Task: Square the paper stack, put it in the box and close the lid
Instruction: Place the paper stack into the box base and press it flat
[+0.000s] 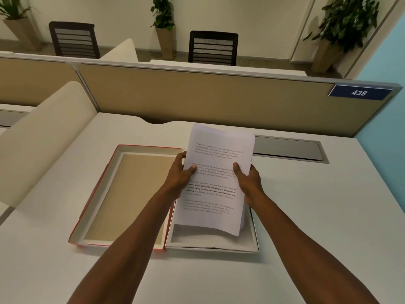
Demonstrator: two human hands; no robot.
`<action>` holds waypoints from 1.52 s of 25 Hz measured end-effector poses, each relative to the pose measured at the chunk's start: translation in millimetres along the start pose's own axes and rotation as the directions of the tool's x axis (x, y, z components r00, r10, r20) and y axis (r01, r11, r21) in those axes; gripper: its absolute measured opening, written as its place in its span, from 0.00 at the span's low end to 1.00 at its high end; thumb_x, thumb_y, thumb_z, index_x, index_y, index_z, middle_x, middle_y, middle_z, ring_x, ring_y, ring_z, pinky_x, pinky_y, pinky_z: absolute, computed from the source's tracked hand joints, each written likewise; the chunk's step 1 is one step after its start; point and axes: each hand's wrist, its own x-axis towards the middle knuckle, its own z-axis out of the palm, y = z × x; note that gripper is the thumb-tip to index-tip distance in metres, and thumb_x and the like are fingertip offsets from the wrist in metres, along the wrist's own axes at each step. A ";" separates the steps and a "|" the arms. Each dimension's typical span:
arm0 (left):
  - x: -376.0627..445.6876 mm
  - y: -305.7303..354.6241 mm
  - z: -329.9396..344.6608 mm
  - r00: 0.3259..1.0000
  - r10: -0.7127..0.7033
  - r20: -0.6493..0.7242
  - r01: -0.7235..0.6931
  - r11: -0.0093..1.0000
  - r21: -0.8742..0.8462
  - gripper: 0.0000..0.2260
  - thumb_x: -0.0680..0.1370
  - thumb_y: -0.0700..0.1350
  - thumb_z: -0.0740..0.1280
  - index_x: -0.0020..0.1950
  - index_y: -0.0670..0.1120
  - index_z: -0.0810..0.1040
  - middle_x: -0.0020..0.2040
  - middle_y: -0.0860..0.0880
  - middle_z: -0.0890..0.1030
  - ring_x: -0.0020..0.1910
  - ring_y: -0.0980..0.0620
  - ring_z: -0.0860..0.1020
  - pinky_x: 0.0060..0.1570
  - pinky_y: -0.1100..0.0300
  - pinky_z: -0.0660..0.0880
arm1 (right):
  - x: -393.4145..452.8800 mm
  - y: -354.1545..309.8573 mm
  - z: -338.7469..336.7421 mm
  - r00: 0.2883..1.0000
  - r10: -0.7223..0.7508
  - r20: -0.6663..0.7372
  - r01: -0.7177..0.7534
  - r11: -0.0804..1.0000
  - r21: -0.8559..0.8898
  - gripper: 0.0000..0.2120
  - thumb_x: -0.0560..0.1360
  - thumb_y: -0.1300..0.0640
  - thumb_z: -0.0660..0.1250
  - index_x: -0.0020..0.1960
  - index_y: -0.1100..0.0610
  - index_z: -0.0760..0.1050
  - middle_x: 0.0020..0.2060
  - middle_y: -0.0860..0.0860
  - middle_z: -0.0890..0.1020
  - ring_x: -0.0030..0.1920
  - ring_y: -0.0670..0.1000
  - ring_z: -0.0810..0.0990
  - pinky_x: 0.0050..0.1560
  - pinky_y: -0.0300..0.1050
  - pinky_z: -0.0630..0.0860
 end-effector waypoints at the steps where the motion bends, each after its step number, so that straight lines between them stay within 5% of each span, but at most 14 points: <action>1: 1.1 -3.0 1.0 1.000 -0.003 0.000 0.003 1.000 -0.016 0.18 0.83 0.42 0.66 0.71 0.50 0.67 0.61 0.41 0.82 0.52 0.38 0.86 0.55 0.36 0.83 | -0.1 1.9 -0.5 1.000 -0.004 0.000 0.004 1.000 0.000 0.18 0.77 0.43 0.68 0.63 0.50 0.74 0.55 0.53 0.84 0.47 0.52 0.85 0.48 0.54 0.84; 4: 7.1 -10.4 1.7 0.999 -0.036 0.012 0.037 0.998 -0.055 0.20 0.82 0.41 0.67 0.72 0.52 0.67 0.61 0.43 0.82 0.51 0.41 0.86 0.51 0.39 0.85 | 0.9 5.2 1.0 0.999 -0.030 -0.017 0.028 0.993 -0.115 0.19 0.78 0.42 0.65 0.64 0.50 0.72 0.57 0.53 0.83 0.47 0.51 0.84 0.44 0.48 0.82; 8: 15.3 -17.4 5.3 0.993 -0.118 -0.019 0.115 0.987 -0.113 0.20 0.83 0.38 0.66 0.72 0.51 0.68 0.56 0.46 0.83 0.45 0.46 0.86 0.36 0.51 0.85 | 7.2 12.3 2.4 0.996 -0.084 -0.007 0.076 0.934 -0.348 0.24 0.79 0.41 0.63 0.68 0.56 0.70 0.61 0.56 0.82 0.56 0.58 0.83 0.51 0.50 0.79; 13: 27.1 -31.0 12.7 0.972 -0.223 -0.072 0.213 0.969 -0.123 0.21 0.82 0.37 0.66 0.74 0.46 0.69 0.65 0.38 0.81 0.58 0.36 0.83 0.59 0.37 0.81 | 16.9 17.3 6.0 1.000 0.001 -0.023 -0.010 0.922 -0.386 0.26 0.78 0.41 0.66 0.68 0.57 0.68 0.60 0.57 0.81 0.55 0.59 0.83 0.50 0.51 0.79; 17: 27.0 -38.5 18.8 0.962 -0.274 0.001 0.274 0.962 -0.001 0.16 0.83 0.40 0.64 0.71 0.47 0.69 0.69 0.41 0.79 0.51 0.44 0.81 0.53 0.45 0.79 | 18.7 31.7 11.6 0.988 0.154 -0.020 -0.148 0.894 -0.423 0.28 0.79 0.42 0.64 0.71 0.56 0.64 0.63 0.57 0.79 0.57 0.59 0.81 0.54 0.54 0.79; 20: 28.1 -50.0 21.7 0.949 -0.315 0.021 0.310 0.943 0.122 0.20 0.83 0.44 0.65 0.75 0.46 0.67 0.71 0.42 0.77 0.58 0.41 0.79 0.52 0.47 0.75 | 18.5 40.5 18.6 0.975 0.224 0.007 -0.196 0.866 -0.460 0.29 0.79 0.44 0.64 0.74 0.56 0.61 0.66 0.58 0.77 0.61 0.60 0.80 0.57 0.54 0.79; 24: 29.1 -58.8 26.1 0.958 -0.288 -0.014 0.286 0.945 0.161 0.26 0.82 0.47 0.68 0.77 0.46 0.62 0.75 0.44 0.73 0.70 0.38 0.75 0.58 0.45 0.74 | 15.7 43.1 27.2 0.976 0.212 -0.039 -0.202 0.833 -0.515 0.31 0.80 0.48 0.65 0.77 0.57 0.58 0.70 0.58 0.74 0.65 0.60 0.77 0.60 0.53 0.77; 28: 22.2 -68.1 33.1 0.985 -0.154 -0.080 0.171 0.932 0.318 0.28 0.79 0.47 0.71 0.75 0.46 0.62 0.74 0.44 0.73 0.70 0.39 0.75 0.64 0.45 0.77 | 10.4 48.0 31.6 0.983 0.159 -0.093 -0.184 0.850 -0.494 0.36 0.77 0.49 0.70 0.78 0.58 0.57 0.71 0.58 0.73 0.67 0.62 0.76 0.63 0.56 0.76; 32: 22.8 -73.1 34.7 0.987 -0.068 -0.142 0.121 0.906 0.405 0.25 0.77 0.42 0.72 0.72 0.45 0.66 0.67 0.44 0.77 0.64 0.41 0.79 0.57 0.50 0.80 | 13.1 42.6 31.2 0.990 0.093 -0.107 -0.139 0.783 -0.607 0.27 0.75 0.48 0.71 0.68 0.62 0.70 0.63 0.58 0.79 0.61 0.60 0.80 0.56 0.51 0.79; 38: 28.6 -72.4 43.3 0.968 0.005 -0.249 0.103 0.903 0.418 0.33 0.75 0.42 0.74 0.77 0.46 0.65 0.70 0.45 0.77 0.67 0.40 0.79 0.64 0.45 0.79 | 18.4 36.9 24.8 0.990 0.075 -0.121 -0.134 0.773 -0.620 0.21 0.76 0.57 0.69 0.66 0.61 0.70 0.60 0.59 0.81 0.57 0.60 0.82 0.50 0.49 0.79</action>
